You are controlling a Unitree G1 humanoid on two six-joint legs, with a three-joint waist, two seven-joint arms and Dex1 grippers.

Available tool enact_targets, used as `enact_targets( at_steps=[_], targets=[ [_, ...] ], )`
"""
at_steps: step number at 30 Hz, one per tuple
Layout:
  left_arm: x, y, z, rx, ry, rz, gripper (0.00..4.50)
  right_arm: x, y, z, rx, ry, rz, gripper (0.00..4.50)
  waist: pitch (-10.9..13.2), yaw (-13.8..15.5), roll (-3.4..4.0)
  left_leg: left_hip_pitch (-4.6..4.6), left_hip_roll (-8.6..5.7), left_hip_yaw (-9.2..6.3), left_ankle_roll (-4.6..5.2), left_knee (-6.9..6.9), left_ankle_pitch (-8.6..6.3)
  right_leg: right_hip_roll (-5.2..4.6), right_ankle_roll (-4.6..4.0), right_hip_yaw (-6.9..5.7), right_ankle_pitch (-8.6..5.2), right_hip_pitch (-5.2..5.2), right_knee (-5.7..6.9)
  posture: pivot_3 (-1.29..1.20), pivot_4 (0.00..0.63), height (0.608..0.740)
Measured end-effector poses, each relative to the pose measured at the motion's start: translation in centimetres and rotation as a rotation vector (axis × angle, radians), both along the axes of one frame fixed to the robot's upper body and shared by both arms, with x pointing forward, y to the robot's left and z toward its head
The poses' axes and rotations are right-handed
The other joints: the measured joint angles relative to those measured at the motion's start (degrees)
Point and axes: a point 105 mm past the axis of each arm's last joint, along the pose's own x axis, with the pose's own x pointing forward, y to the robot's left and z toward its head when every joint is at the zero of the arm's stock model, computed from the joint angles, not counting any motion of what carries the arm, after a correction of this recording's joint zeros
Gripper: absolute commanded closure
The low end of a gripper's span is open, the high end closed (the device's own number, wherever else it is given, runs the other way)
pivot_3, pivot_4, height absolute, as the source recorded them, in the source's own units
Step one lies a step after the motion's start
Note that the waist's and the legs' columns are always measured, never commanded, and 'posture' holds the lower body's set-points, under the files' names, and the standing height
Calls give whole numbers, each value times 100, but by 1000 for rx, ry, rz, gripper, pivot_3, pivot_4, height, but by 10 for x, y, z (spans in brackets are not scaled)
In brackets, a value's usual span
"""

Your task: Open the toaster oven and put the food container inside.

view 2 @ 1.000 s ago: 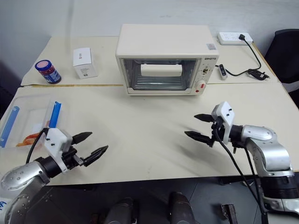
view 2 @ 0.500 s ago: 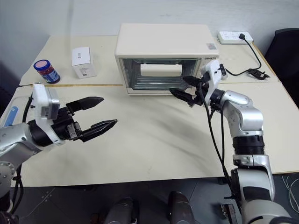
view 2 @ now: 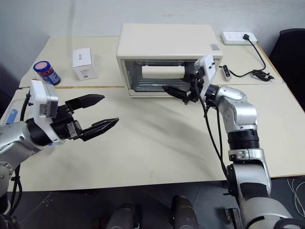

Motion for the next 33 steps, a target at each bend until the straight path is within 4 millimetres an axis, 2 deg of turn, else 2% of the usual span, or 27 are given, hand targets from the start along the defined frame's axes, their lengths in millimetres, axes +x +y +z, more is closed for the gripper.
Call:
enact_targets(
  at_steps=[2,5,10,12,15,19,26,29,33],
  targets=[
    [7,3,4,-15,-8,23,587,-7,-1,-6,-7,10,28,0,0,5,0,-2,1,0,-1,-1,0,2,0,-1,0,-2,0,0,150,740],
    [21,6,20,-47,-56,48,1488,-16,-1,-14,-16,19,53,0,0,3,0,-1,0,4,-1,0,0,2,0,0,0,-2,0,0,150,740],
    [55,7,48,-70,-128,92,3028,-26,-1,-27,-23,33,63,0,0,1,0,0,0,10,-4,-3,2,6,0,2,0,-4,0,0,150,740],
    [70,4,50,-49,-139,99,3726,-28,0,-32,-20,41,60,0,0,-5,0,1,0,14,-4,-4,2,8,0,3,0,-6,-1,0,150,740],
    [91,-2,43,12,-127,100,4422,-31,1,-39,-13,46,55,0,0,-6,0,0,0,18,-4,-4,2,11,0,4,0,-9,-1,0,150,740],
    [110,-14,24,125,-101,80,4422,-34,1,-45,-10,52,38,0,0,5,0,0,1,18,-4,-4,2,12,1,4,0,-9,-1,0,150,740],
    [121,-35,1,225,-86,4,4422,-46,-3,-60,-23,72,-5,0,0,28,0,-4,1,16,-4,-6,2,12,1,3,0,-12,-2,0,150,740],
    [120,-39,-5,261,-93,-19,4422,-55,-14,-71,-76,95,-43,0,1,35,0,-10,0,14,-3,-4,1,12,1,2,0,-13,-5,0,150,740],
    [114,-39,-17,302,-76,-53,4422,-85,-53,-91,-190,165,-117,0,1,128,0,-10,-2,9,0,0,0,12,2,1,1,-8,-8,0,150,740]
  ],
)
